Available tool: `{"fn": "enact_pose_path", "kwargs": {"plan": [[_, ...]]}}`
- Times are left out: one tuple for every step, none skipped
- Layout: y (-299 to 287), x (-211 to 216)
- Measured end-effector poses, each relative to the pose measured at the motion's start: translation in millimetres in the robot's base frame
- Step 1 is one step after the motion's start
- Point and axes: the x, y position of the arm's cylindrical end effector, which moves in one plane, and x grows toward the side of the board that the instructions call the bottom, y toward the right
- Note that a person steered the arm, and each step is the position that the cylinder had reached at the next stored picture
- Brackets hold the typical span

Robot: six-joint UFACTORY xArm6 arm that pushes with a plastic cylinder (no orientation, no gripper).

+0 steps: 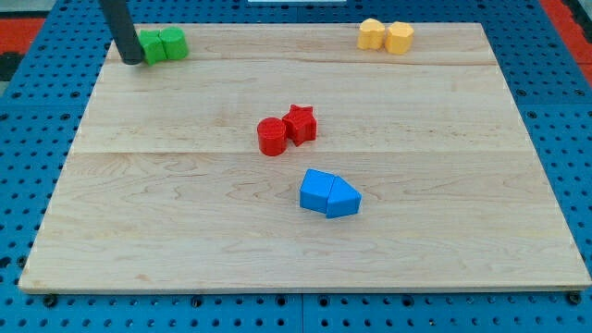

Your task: Push the green circle right to green star

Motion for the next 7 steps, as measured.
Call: {"fn": "enact_pose_path", "kwargs": {"plan": [[28, -6], [24, -6], [-18, -14], [-52, -59], [-30, -75], [-30, -75], [15, -75]]}}
